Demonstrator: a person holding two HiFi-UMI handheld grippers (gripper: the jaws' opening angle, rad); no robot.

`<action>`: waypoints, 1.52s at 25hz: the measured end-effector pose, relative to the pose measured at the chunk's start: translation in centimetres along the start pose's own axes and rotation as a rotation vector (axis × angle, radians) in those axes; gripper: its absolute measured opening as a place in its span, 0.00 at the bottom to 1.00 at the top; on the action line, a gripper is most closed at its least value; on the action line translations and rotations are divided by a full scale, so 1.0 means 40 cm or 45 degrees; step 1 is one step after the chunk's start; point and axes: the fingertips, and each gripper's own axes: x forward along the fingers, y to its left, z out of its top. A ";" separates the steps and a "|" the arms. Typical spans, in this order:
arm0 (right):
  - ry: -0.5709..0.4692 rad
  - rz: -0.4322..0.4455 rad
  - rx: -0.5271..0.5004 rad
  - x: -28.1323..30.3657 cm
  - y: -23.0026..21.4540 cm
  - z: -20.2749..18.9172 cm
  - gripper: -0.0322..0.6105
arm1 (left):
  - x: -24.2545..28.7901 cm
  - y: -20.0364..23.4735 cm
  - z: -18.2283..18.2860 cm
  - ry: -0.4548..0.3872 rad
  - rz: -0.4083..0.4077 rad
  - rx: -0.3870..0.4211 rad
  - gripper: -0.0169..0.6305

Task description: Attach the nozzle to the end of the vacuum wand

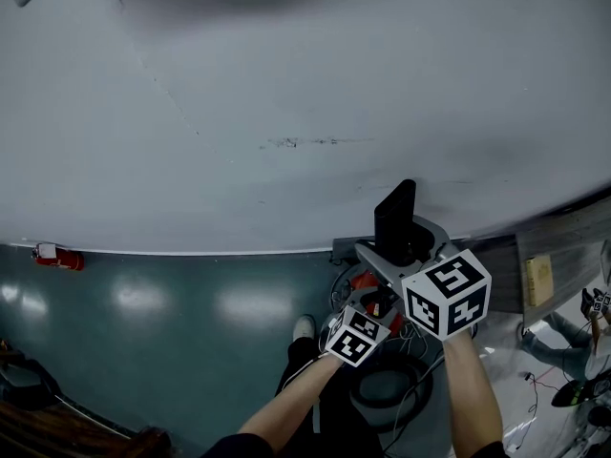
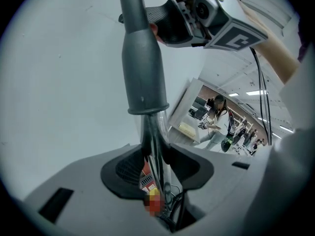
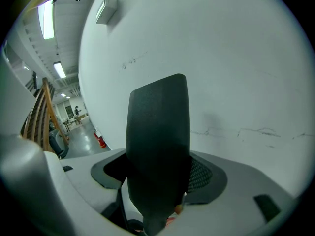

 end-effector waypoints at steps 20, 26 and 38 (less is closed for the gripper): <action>-0.277 0.007 0.202 -0.174 -0.036 -0.008 0.58 | -0.033 0.018 -0.016 0.023 0.042 -0.020 0.34; -0.402 0.008 0.392 -0.264 -0.042 -0.036 0.58 | -0.147 -0.001 0.056 -0.066 0.026 -0.131 0.34; -0.599 -0.052 0.638 -0.424 0.009 -0.077 0.18 | -0.396 -0.134 0.365 -0.433 0.011 -0.140 0.17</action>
